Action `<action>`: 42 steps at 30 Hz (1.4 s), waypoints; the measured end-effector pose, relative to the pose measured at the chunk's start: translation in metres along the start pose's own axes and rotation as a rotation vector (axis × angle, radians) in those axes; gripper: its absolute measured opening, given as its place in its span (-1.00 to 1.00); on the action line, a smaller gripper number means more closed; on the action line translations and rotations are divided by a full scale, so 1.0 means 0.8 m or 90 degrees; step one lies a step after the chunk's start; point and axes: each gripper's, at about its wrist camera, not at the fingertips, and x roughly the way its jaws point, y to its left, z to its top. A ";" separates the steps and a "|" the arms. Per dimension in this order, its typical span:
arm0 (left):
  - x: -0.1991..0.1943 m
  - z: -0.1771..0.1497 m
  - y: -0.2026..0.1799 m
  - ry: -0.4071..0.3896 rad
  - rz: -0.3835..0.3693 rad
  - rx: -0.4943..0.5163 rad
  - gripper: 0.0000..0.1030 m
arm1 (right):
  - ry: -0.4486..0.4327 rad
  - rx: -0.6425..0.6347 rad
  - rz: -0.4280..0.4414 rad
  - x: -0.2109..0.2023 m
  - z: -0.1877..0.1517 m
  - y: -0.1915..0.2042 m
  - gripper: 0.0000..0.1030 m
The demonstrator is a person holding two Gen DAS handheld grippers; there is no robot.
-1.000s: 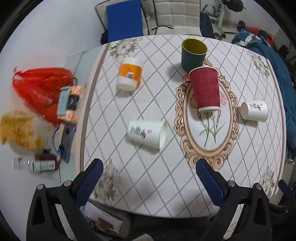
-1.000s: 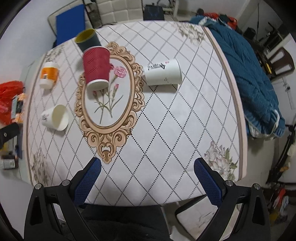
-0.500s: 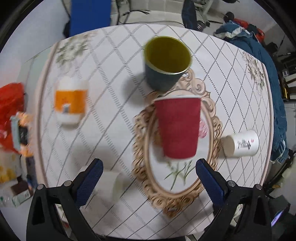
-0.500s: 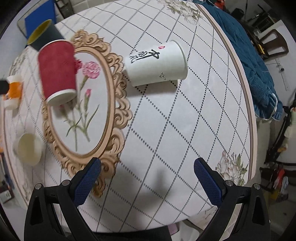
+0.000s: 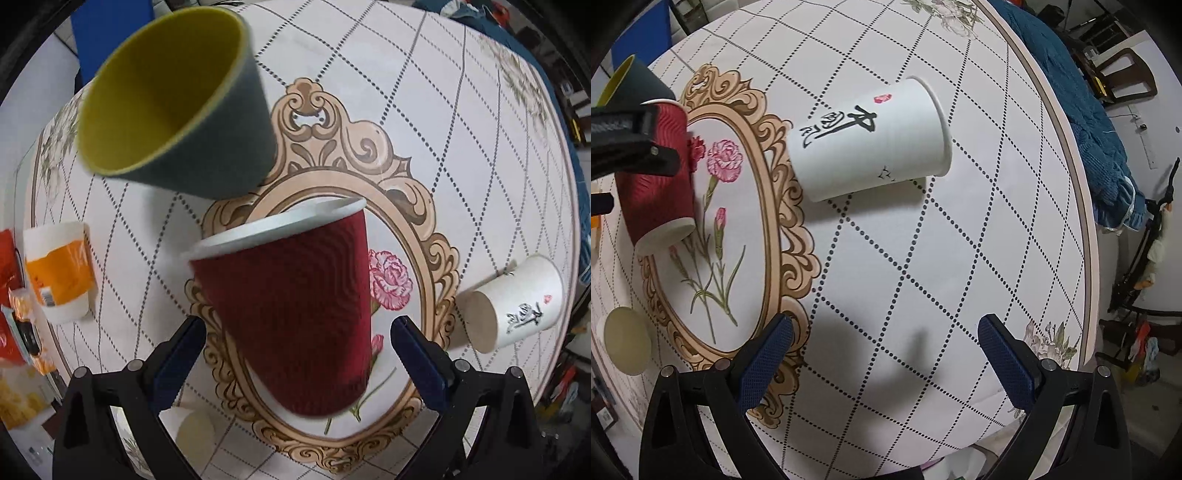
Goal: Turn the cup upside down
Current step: 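Reach the left tool to the red ribbed cup and close on it, then lift the red cup with the left tool, set it upright beside the floral frame, open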
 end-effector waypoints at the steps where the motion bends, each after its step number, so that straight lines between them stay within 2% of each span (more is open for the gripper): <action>1: 0.003 0.001 -0.001 -0.001 0.003 0.004 0.99 | 0.001 0.001 -0.001 0.001 0.000 -0.001 0.98; 2: 0.006 0.002 -0.002 -0.003 0.004 0.008 0.99 | 0.003 0.002 -0.002 0.002 0.001 -0.002 0.98; 5: 0.009 0.003 -0.003 -0.009 0.011 0.017 0.53 | 0.007 0.006 -0.003 0.008 0.001 -0.007 0.98; 15: -0.011 -0.013 -0.002 -0.049 0.027 0.038 0.50 | -0.002 0.009 0.003 0.011 -0.005 -0.013 0.98; 19: -0.031 -0.032 0.002 -0.066 0.023 0.042 0.50 | -0.010 0.007 0.008 0.003 -0.012 -0.015 0.98; 23: -0.051 -0.070 0.007 -0.073 0.021 0.046 0.50 | -0.017 0.004 0.015 -0.006 -0.023 -0.017 0.98; 30: -0.052 -0.140 0.020 -0.047 0.015 0.027 0.50 | -0.025 -0.025 0.036 -0.024 -0.057 -0.023 0.98; 31: -0.049 -0.155 0.021 -0.039 0.012 0.020 0.50 | -0.025 -0.030 0.040 -0.024 -0.062 -0.023 0.98; 33: -0.049 -0.159 0.019 -0.027 0.009 0.007 0.50 | -0.026 -0.043 0.048 -0.027 -0.075 -0.025 0.98; 42: -0.029 -0.250 0.024 0.024 -0.014 -0.076 0.50 | -0.025 -0.110 0.071 -0.015 -0.129 -0.037 0.98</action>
